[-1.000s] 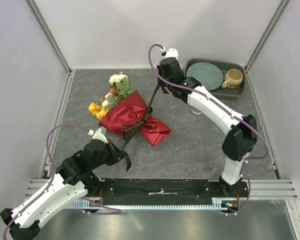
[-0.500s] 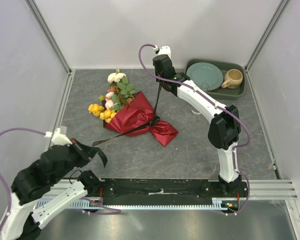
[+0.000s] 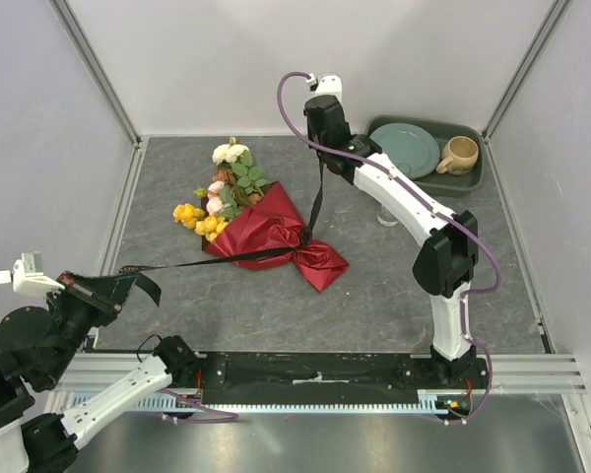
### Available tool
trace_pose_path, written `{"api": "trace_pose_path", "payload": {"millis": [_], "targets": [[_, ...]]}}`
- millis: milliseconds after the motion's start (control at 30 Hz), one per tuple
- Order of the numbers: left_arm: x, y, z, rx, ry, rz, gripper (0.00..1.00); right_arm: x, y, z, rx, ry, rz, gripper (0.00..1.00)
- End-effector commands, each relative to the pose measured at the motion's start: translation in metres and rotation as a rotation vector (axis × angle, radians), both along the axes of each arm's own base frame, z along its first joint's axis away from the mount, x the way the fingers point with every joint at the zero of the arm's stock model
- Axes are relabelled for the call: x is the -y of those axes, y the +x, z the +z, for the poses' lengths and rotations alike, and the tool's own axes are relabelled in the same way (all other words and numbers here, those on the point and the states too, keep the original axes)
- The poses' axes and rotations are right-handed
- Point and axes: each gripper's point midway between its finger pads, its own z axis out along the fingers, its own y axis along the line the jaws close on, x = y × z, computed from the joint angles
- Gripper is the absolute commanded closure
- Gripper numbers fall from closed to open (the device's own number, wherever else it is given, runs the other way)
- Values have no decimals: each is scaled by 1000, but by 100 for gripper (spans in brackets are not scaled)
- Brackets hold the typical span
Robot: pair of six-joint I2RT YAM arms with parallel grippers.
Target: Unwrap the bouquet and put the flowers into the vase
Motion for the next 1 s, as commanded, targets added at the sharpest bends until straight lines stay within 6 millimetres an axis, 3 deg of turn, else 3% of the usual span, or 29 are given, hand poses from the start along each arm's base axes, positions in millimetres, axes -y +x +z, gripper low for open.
{"api": "trace_pose_path", "payload": {"millis": [0,133,233,333,400,600,700,833,933,967], "targets": [[-8,7,-19,-66,191,15,98,16,-23,102,150,124,9,100],[26,23,-31,-86,214,-68,98,28,-56,155,218,199,58,100],[52,36,-48,-117,238,-127,98,34,-77,179,242,237,95,100],[66,45,-65,-161,263,-141,98,38,-84,188,258,236,115,100],[75,50,-77,-192,282,-153,98,37,-77,181,258,210,113,100],[108,56,-115,-305,349,-271,98,17,-45,130,171,135,135,100],[123,61,-139,-369,388,-317,93,0,-27,84,83,101,153,98],[134,70,-157,-409,421,-328,95,5,-12,44,16,59,99,100],[137,78,-166,-428,445,-319,97,17,-2,29,6,-6,33,100],[136,81,-171,-444,464,-318,97,18,0,27,6,-23,22,96]]}}
